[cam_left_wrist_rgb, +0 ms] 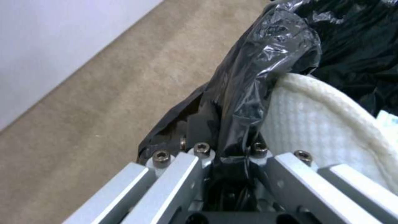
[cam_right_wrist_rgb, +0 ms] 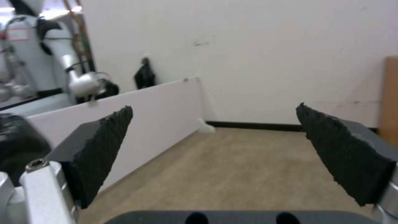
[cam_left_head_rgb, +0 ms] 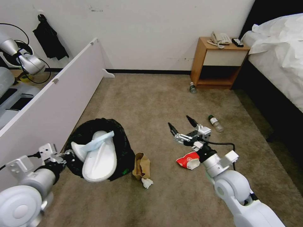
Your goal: Pick up the trash bin, then pick up the garbage from the floor and place it into the trash bin.
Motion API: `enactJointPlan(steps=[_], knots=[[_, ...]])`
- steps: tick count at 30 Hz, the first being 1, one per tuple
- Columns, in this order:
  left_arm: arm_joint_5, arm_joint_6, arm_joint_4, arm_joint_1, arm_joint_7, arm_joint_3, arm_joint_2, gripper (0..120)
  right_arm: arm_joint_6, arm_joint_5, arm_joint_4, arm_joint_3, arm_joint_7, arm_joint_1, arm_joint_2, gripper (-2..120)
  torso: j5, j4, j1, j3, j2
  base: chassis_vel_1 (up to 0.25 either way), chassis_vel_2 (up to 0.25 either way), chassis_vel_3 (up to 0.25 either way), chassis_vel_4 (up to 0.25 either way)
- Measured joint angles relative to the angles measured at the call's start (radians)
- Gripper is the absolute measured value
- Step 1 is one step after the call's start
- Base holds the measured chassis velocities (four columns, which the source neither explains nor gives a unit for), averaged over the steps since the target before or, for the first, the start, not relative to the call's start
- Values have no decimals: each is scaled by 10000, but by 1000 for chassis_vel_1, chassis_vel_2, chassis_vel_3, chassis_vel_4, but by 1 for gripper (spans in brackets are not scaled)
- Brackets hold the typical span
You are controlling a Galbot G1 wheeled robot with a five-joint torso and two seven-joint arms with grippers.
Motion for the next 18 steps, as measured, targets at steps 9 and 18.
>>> enactJointPlan(steps=[9,18], knots=[[-261,0,140,-51,-16,-598,65,1,248,-393,-3,562,43,-341,748,100,0,0,0,0,0,0,0,0,0],[-430,1,172,-10,6,-952,187,1,370,-528,72,849,32,-702,1105,100,1,0,0,0,0,0,0,0,0]])
